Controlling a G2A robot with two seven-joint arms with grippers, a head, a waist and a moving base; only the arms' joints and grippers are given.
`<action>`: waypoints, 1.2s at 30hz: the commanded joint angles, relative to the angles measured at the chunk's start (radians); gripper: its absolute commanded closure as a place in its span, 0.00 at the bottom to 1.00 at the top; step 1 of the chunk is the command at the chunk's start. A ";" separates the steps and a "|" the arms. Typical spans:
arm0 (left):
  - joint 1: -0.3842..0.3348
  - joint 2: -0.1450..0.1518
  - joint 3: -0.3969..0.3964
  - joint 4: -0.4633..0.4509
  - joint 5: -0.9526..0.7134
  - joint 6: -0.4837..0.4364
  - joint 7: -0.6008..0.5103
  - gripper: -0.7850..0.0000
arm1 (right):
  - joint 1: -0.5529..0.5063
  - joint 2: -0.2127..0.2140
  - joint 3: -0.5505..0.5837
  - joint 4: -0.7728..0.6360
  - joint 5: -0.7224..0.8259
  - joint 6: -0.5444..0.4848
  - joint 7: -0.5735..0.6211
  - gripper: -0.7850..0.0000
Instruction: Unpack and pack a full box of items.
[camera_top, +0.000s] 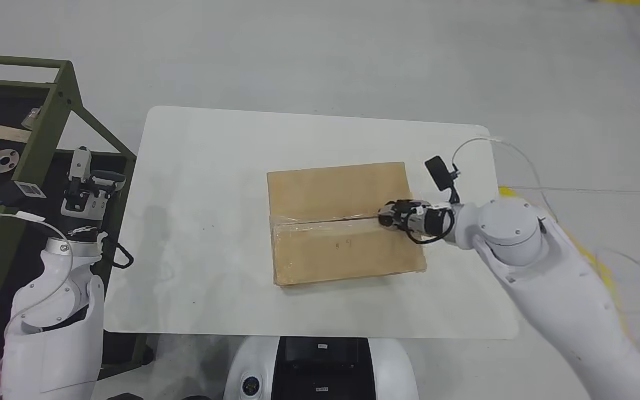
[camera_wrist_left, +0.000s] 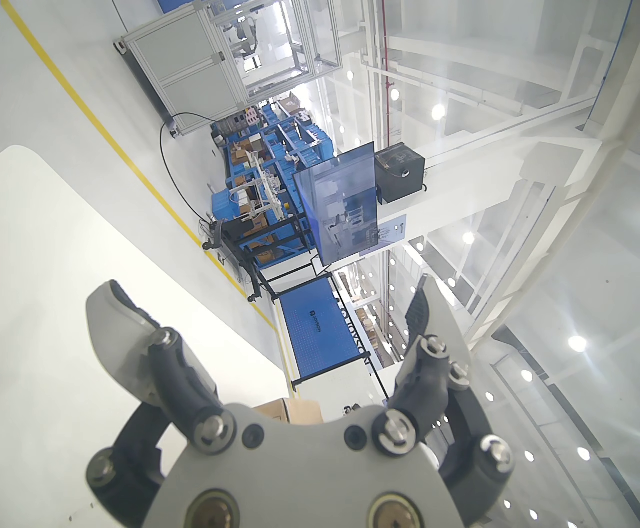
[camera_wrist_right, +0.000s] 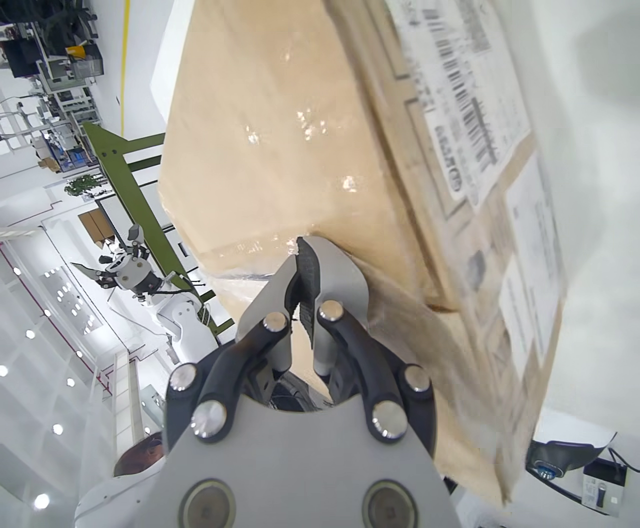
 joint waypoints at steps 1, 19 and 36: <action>0.000 0.000 0.000 0.000 0.000 0.000 0.000 0.00 | -0.017 0.004 0.017 -0.008 -0.003 0.000 0.000 1.00; 0.000 0.000 0.000 0.000 0.000 0.000 0.000 0.00 | -0.191 0.037 0.201 -0.072 -0.003 0.009 -0.055 1.00; 0.000 0.000 0.000 0.000 0.000 0.000 0.000 0.00 | -0.264 0.048 0.321 -0.139 -0.012 -0.018 -0.112 1.00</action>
